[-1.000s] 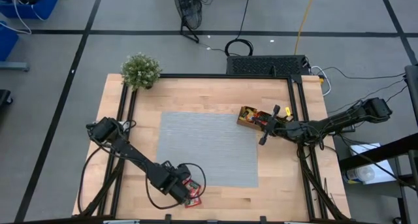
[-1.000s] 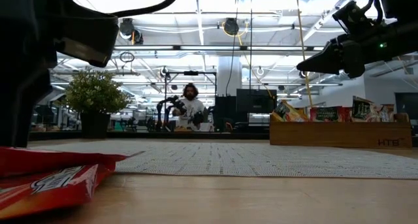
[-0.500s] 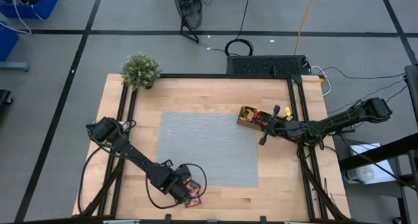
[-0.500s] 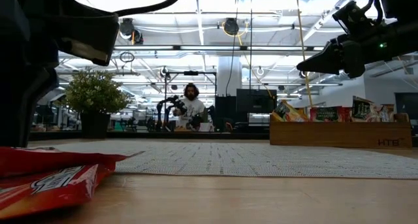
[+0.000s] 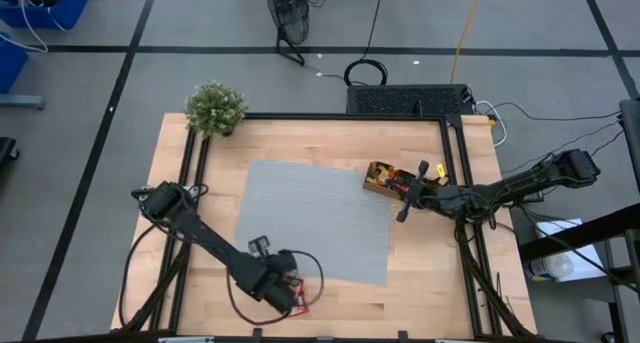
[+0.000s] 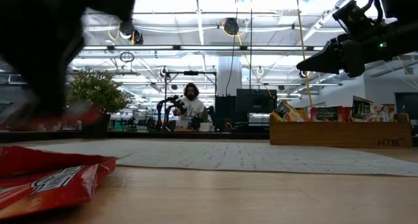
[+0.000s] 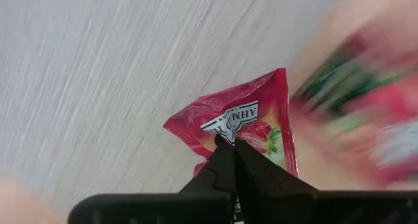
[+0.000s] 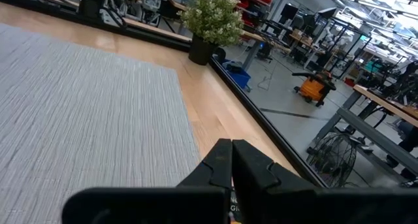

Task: Pick & Place Tea
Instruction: Put the red tea bag into the middle section of the wooden organizer

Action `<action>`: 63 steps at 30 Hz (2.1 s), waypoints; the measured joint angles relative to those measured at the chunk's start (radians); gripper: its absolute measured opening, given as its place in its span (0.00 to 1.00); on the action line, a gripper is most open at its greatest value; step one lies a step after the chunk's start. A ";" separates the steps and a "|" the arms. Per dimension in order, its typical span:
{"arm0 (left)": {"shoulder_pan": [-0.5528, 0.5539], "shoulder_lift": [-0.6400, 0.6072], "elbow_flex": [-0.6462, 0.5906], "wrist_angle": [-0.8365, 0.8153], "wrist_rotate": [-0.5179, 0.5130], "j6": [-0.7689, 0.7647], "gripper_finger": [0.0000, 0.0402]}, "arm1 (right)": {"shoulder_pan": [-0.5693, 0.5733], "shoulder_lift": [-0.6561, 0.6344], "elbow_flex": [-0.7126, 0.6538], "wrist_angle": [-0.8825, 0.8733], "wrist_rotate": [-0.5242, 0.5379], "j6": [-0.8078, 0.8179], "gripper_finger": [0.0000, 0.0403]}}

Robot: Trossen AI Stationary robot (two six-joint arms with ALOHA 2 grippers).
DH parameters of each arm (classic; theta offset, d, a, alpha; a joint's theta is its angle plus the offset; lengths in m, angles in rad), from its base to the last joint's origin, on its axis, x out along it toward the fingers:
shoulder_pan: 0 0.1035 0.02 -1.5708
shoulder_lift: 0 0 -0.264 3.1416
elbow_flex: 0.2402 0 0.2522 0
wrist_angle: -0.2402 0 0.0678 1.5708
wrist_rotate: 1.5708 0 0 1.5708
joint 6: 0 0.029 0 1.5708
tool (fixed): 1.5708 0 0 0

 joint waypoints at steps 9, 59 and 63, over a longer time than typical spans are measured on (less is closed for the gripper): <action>0.028 -0.003 0.158 -0.081 -0.210 0.534 0.00 | -0.014 0.000 0.000 0.018 -0.151 0.121 0.00; 0.323 0.002 0.162 0.568 -0.702 2.208 0.01 | -0.364 0.663 0.289 0.543 -1.075 0.568 0.34; 0.324 0.002 0.161 0.576 -0.686 2.199 0.01 | -0.370 0.663 0.289 0.526 -1.085 0.522 0.15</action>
